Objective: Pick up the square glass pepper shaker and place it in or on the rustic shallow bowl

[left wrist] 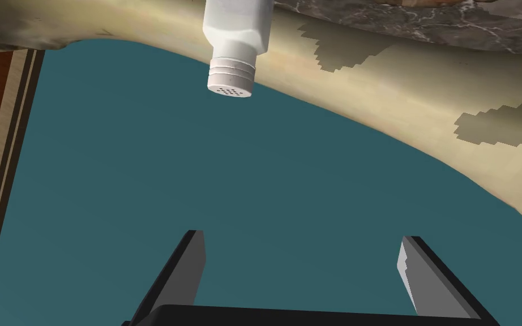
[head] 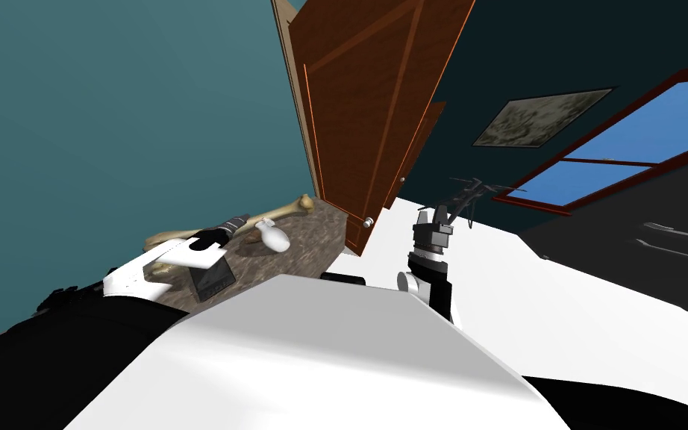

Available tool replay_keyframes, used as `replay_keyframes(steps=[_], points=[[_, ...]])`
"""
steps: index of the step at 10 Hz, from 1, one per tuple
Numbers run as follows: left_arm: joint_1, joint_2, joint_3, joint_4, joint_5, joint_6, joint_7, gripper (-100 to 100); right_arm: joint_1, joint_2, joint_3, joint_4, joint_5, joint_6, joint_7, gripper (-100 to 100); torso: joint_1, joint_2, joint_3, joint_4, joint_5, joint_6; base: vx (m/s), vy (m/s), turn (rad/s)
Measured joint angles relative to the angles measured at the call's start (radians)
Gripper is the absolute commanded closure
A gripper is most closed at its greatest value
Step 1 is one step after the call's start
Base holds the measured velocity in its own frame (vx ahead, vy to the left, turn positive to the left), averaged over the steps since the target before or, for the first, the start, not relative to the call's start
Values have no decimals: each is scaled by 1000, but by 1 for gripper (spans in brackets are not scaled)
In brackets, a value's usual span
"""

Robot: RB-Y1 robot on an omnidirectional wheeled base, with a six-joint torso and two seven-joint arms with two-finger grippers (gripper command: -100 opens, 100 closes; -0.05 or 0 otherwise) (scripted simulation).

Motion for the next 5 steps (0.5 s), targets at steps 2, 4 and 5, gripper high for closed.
replay_keyframes(steps=[2, 4, 5], points=[[0, 0, 0, 0, 0, 0, 0, 0, 0, 0, 0, 0, 0, 0, 0, 0, 0, 0, 0, 0, 0, 0, 0, 0, 0], [0, 0, 0, 0, 0, 0, 0, 0, 0, 0, 0, 0, 0, 0, 0, 0, 0, 0, 0, 0, 0, 0, 0, 0, 0], [0, 0, 0, 0, 0, 0, 0, 0, 0, 0, 0, 0, 0, 0, 0, 0, 0, 0, 0, 0, 0, 0, 0, 0, 0]])
